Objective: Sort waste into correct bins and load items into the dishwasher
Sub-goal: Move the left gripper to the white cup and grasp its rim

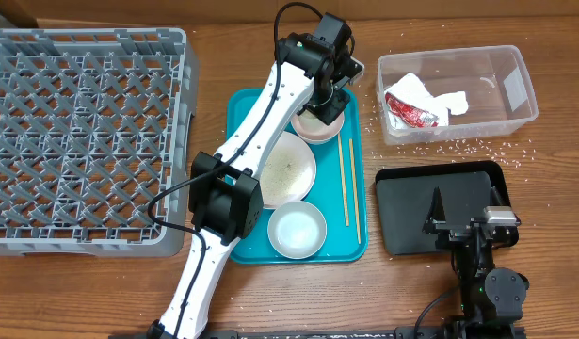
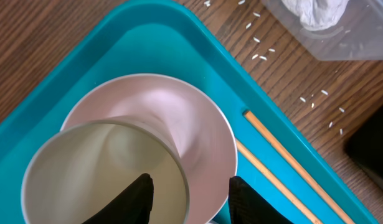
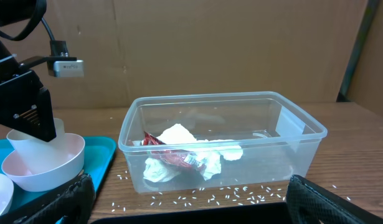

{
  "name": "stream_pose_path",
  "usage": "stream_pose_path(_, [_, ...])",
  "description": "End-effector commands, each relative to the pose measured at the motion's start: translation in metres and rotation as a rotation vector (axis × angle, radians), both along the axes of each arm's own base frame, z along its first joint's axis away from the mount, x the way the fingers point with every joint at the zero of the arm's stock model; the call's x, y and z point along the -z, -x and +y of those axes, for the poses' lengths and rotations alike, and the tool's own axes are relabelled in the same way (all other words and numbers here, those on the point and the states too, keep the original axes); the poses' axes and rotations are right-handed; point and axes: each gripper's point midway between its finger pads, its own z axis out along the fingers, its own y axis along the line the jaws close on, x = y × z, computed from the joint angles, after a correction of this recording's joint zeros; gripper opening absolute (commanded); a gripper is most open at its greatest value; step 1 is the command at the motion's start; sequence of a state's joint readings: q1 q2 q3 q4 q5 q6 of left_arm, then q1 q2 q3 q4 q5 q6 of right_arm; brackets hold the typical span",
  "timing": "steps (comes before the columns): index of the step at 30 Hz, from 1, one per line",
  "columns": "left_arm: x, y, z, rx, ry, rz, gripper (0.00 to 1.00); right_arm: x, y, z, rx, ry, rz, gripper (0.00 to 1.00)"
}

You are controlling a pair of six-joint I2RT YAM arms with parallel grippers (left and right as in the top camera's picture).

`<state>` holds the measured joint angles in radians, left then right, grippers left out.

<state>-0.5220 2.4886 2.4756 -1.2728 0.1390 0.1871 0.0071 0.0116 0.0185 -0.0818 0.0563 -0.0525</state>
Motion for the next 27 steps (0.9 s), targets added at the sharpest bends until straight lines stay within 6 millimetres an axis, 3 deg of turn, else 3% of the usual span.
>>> stream_pose_path(1, [0.012,0.005,-0.001,0.014,-0.011,0.028,0.42,0.002,0.000,-0.002,0.009,0.001,-0.004,1.00])
stream_pose_path(11, [0.023,0.009,0.001,0.021,-0.026,0.049,0.41,0.002,0.000,-0.002,0.009,0.001,-0.004,1.00])
stream_pose_path(17, [0.023,0.008,0.000,0.017,-0.021,0.045,0.31,0.002,0.000,-0.002,0.009,0.001,-0.004,1.00])
stream_pose_path(20, [0.022,0.008,0.000,0.013,-0.021,0.046,0.20,0.002,0.000,-0.002,0.009,0.001,-0.004,1.00])
stream_pose_path(23, [0.016,0.006,-0.001,-0.025,-0.006,0.043,0.10,0.002,0.000,-0.002,0.009,0.001,-0.004,1.00])
stream_pose_path(27, [-0.011,-0.002,-0.004,-0.098,0.044,0.009,0.04,0.002,0.000,-0.002,0.009,0.001,-0.004,1.00])
